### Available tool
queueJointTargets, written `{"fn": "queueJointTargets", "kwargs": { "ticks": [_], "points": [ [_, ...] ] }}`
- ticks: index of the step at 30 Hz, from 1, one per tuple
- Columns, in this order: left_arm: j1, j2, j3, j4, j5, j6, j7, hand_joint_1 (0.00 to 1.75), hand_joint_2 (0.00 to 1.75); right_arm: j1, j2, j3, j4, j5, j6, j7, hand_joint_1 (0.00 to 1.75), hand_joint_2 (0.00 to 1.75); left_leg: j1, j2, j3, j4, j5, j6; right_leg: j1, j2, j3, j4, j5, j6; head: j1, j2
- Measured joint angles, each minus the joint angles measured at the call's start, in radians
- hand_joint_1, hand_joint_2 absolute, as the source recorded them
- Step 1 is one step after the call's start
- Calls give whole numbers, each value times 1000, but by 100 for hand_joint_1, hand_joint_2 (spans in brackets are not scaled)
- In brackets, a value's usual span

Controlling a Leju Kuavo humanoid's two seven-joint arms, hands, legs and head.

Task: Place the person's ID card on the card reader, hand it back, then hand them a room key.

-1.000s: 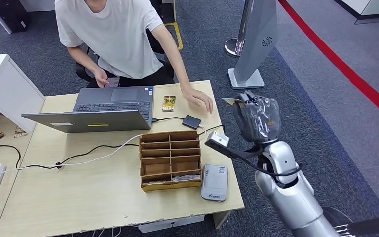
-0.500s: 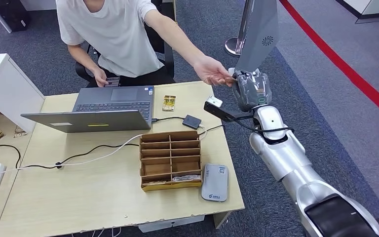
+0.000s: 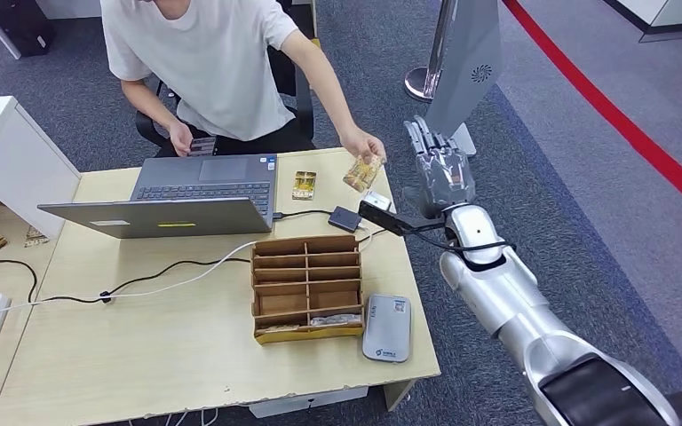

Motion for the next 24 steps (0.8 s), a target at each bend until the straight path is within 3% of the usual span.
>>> {"fn": "queueJointTargets", "kwargs": {
  "ticks": [4, 10, 18, 24],
  "points": [
    [0, -1, 0, 0, 19, 2, 0, 0, 175, 40, 0, 4, -47, -11, -24, -21, 0, 175, 0, 0, 0, 0, 0, 0, 0, 0, 0, 0, 0, 0, 0, 0],
    [3, -6, 0, 0, 59, 13, 0, 0, 175, 235, -8, 1, -306, 2, -52, -40, 0, 175, 0, -1, 0, 0, -1, -1, 0, 0, -1, -1, -1, 0, 0, 0],
    [12, -20, 0, 0, 133, 54, 2, 0, 175, 699, -65, -1, -819, 57, -124, -101, 0, 175, 0, -5, -1, -1, -4, -1, 0, -6, 0, -1, -5, -1, 0, 0],
    [13, -24, 0, 0, 142, 65, 2, 0, 175, 864, -125, 36, -983, 89, -128, -60, 0, 175, -1, -4, 0, -1, -4, -1, 0, -4, 0, -1, -5, -1, 0, 0]
  ]
}}
